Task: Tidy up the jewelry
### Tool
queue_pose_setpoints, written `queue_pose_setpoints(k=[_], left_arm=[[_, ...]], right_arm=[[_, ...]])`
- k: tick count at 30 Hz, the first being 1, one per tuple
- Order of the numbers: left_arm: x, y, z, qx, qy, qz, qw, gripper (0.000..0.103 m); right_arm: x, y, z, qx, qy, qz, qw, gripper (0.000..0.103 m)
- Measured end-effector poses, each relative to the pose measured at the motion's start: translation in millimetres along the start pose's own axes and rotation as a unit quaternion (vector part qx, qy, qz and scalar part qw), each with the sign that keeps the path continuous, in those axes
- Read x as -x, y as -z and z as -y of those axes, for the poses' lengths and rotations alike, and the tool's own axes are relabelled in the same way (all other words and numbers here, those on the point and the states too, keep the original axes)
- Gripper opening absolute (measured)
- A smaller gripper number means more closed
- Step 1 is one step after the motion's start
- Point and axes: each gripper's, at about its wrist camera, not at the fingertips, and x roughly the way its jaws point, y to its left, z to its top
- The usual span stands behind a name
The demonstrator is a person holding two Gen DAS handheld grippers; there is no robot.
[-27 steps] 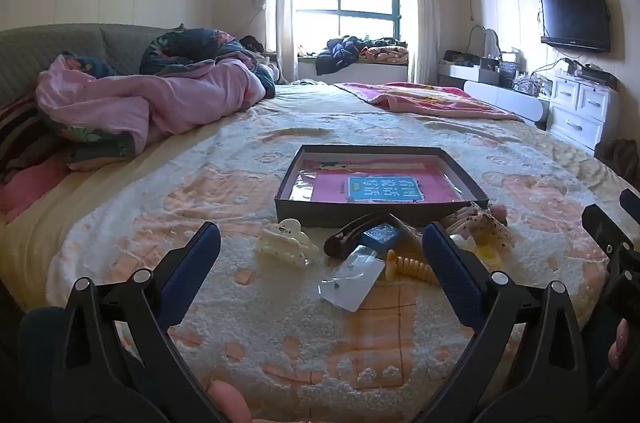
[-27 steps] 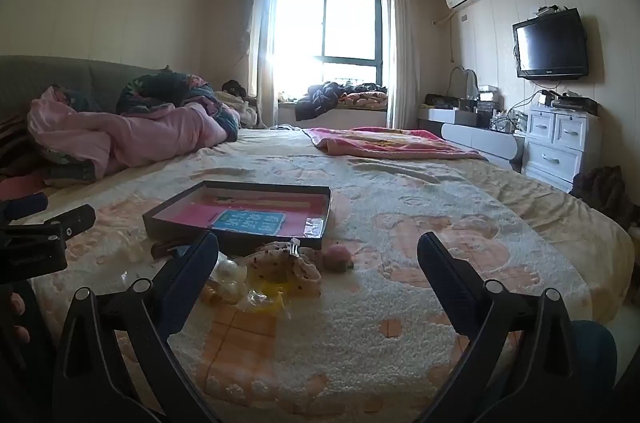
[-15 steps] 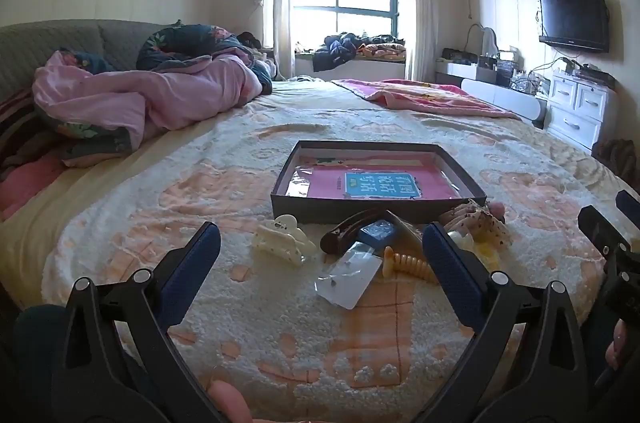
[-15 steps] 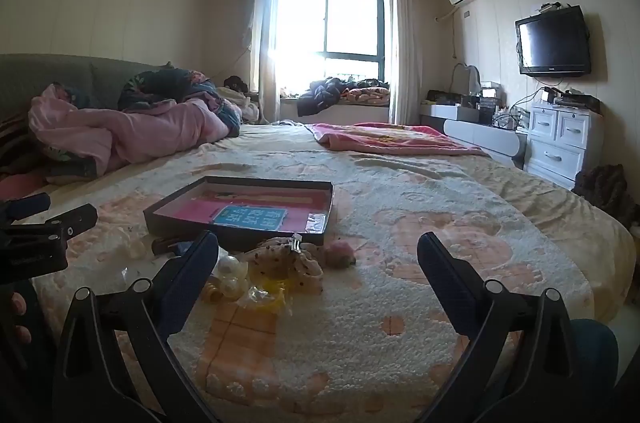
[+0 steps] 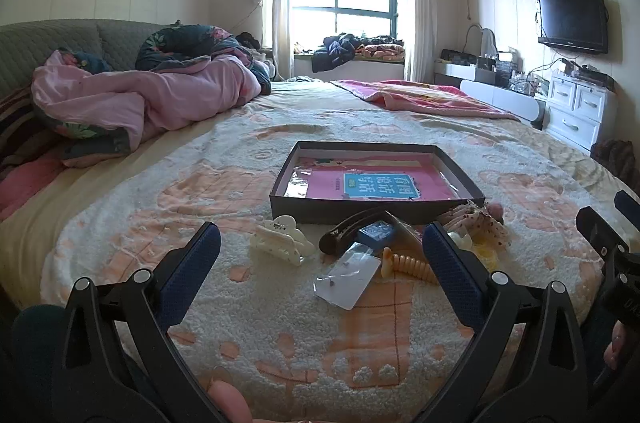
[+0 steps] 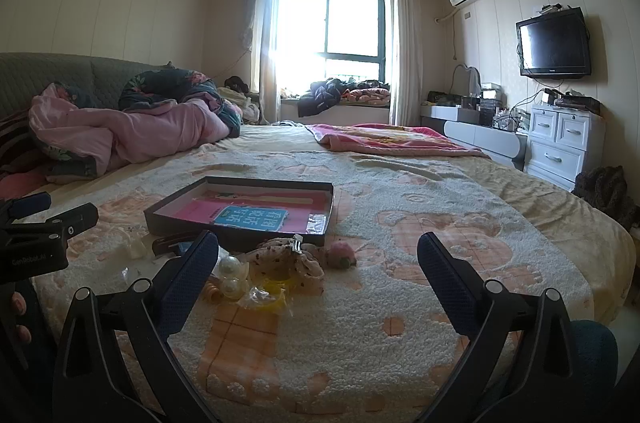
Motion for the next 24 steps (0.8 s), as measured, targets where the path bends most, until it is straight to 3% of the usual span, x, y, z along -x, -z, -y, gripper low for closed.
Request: queue_pose_setpoints(k=[24], left_arm=[[-1.3,-0.1,0.4,0.001,0.002,0.001,1.0000,0.093]], right_arm=[[1.0,0.3,1.2,-0.001,0.001,0.001,1.000,0.097]])
